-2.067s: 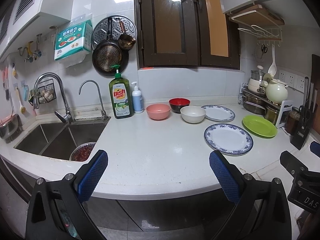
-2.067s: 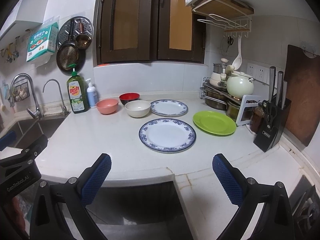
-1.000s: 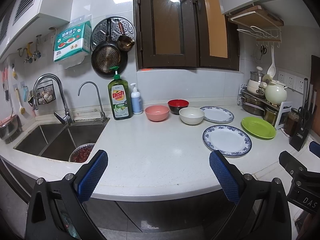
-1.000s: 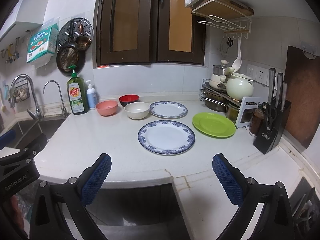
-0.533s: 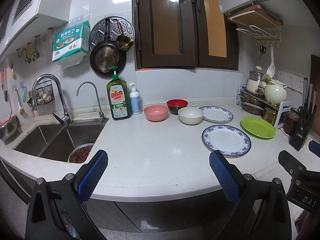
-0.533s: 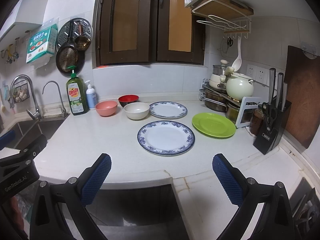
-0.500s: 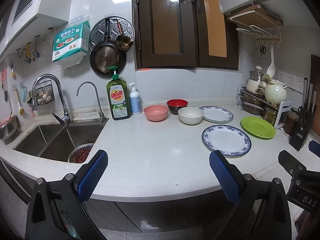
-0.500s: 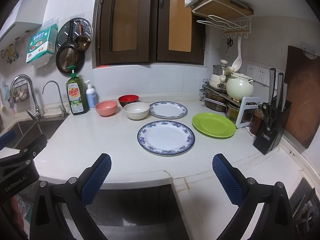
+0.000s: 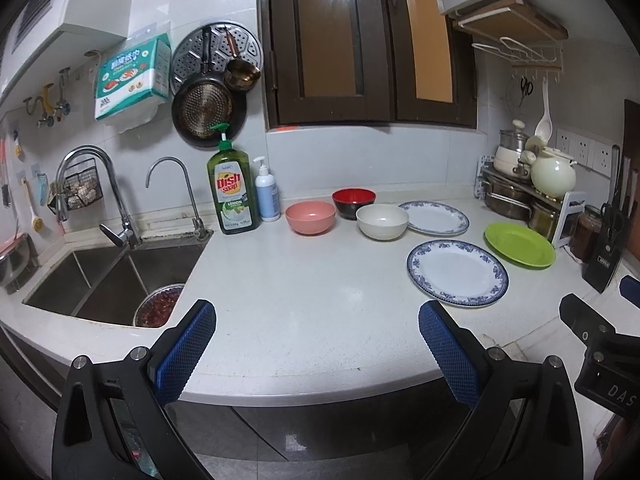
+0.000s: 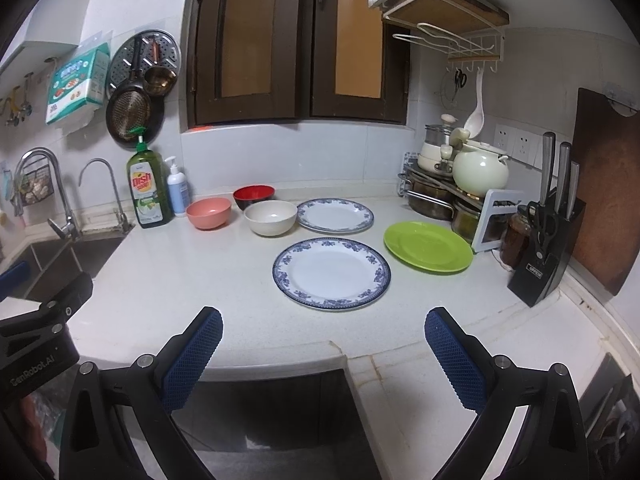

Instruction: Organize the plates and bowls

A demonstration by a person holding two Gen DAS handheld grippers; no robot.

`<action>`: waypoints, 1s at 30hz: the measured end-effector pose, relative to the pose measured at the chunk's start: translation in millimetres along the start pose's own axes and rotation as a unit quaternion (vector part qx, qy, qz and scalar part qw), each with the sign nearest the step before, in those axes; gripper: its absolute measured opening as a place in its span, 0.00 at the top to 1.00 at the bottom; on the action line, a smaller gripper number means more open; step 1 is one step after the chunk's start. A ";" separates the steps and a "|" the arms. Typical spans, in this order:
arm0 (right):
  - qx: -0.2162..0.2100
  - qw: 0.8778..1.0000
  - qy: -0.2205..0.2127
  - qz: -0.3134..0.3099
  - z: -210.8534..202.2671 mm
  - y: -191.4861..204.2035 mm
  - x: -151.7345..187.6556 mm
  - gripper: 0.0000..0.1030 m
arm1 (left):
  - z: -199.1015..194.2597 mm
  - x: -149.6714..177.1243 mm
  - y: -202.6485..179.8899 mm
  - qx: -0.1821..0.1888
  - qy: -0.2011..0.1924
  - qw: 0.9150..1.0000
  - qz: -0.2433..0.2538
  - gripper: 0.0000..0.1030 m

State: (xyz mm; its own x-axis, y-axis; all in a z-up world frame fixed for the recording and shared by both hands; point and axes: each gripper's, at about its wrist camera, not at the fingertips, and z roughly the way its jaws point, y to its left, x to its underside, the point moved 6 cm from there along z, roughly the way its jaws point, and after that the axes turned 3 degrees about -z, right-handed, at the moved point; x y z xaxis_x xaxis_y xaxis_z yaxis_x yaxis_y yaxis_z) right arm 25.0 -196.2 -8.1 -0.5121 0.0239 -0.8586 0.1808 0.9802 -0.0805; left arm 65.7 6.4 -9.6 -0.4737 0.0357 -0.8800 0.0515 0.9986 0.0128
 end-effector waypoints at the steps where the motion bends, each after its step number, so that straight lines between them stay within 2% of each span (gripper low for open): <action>1: 0.002 1.000 0.003 0.002 2.5 0.2 0.3 0.00 | 2.7 0.1 -0.5 0.005 0.002 1.000 0.004 0.00; 5: 0.006 1.000 0.018 0.016 15.3 3.9 -0.1 0.01 | 16.6 -4.7 0.3 0.014 0.004 1.000 0.024 0.00; 9: 0.030 0.999 0.017 0.020 23.7 5.5 -2.4 0.01 | 32.3 -9.5 -1.2 0.028 0.005 0.999 0.040 0.00; 16: 0.055 0.997 0.038 0.036 52.8 -4.4 -7.2 0.01 | 79.3 -24.2 -23.8 0.050 0.021 0.997 0.060 0.02; 24: 0.063 0.995 0.056 0.062 122.2 -31.3 -23.2 0.01 | 153.5 -50.2 -68.6 0.082 0.044 0.993 0.071 0.03; 30: 0.060 0.994 0.066 0.065 182.3 -49.1 -40.5 0.01 | 207.6 -59.2 -101.5 0.086 0.064 0.991 0.081 0.04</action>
State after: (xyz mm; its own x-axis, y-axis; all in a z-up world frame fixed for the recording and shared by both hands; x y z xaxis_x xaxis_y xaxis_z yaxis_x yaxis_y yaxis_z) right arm 189.9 -281.1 -61.6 -0.5826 0.1825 -0.7920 0.3474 0.9369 -0.0397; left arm 271.0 -105.3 -57.4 -0.5536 0.2108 -0.8057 0.2794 0.9584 0.0588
